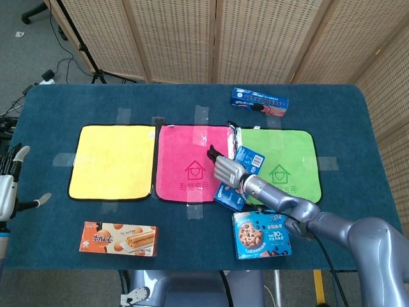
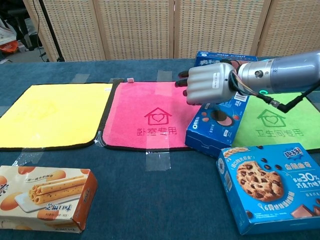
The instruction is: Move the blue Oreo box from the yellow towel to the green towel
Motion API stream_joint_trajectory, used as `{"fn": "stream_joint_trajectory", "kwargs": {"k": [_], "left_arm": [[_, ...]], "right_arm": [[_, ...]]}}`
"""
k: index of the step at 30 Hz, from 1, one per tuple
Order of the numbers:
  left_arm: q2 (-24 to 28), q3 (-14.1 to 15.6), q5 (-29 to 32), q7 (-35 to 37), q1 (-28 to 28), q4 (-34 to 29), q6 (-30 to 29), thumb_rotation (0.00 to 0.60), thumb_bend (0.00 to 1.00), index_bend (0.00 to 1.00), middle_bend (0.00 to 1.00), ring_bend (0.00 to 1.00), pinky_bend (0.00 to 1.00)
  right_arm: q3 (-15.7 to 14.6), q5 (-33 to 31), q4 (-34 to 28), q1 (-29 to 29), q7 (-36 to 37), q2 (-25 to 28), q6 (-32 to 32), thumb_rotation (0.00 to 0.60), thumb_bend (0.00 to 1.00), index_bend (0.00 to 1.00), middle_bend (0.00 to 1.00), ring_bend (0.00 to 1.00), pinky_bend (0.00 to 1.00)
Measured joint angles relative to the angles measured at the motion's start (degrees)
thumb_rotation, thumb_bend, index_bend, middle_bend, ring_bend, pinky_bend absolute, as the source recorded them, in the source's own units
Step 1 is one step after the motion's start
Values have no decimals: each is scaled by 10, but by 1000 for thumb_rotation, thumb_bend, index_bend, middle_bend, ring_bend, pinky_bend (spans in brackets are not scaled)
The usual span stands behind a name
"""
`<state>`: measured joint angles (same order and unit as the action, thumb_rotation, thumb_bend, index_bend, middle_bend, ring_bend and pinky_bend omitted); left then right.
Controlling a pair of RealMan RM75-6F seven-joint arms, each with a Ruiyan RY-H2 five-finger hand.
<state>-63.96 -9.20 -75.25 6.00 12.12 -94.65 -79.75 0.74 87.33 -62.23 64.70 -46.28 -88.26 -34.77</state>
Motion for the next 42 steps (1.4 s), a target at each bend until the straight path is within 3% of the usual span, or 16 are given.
{"fn": "stream_joint_trajectory", "kwargs": {"k": [11, 16, 18, 21, 27, 33, 42], "left_arm": [[-2, 1, -7, -4, -2, -3, -3, 600, 0, 0, 0, 0, 0], [-2, 1, -7, -3, -2, -3, -3, 600, 0, 0, 0, 0, 0], [-2, 1, -7, -3, -2, -3, -2, 600, 0, 0, 0, 0, 0], [-3, 1, -8, -5, -1, -3, -1, 600, 0, 0, 0, 0, 0], [-4, 2, -11, -7, -2, -5, -2, 600, 0, 0, 0, 0, 0], [-2, 2, -13, -2, -3, -5, -3, 600, 0, 0, 0, 0, 0], [2, 1, -13, 10, -6, -2, -2, 600, 0, 0, 0, 0, 0]], "right_arm": [[-3, -14, 81, -33, 11, 8, -32, 600, 1000, 463, 324, 85, 94], [0, -8, 67, -41, 54, 16, -59, 600, 1000, 404, 212, 75, 118], [0, 2, 53, -44, 87, 22, -76, 600, 1000, 301, 108, 32, 119], [-8, 33, 18, -45, 155, 40, -109, 600, 1000, 218, 46, 0, 119], [-41, 147, -112, -37, 269, 99, -174, 600, 1000, 210, 78, 0, 119], [-68, 212, -196, -28, 266, 118, -183, 600, 1000, 210, 97, 0, 119], [-66, 205, -187, -30, 227, 98, -143, 600, 1000, 238, 124, 0, 119]]}}
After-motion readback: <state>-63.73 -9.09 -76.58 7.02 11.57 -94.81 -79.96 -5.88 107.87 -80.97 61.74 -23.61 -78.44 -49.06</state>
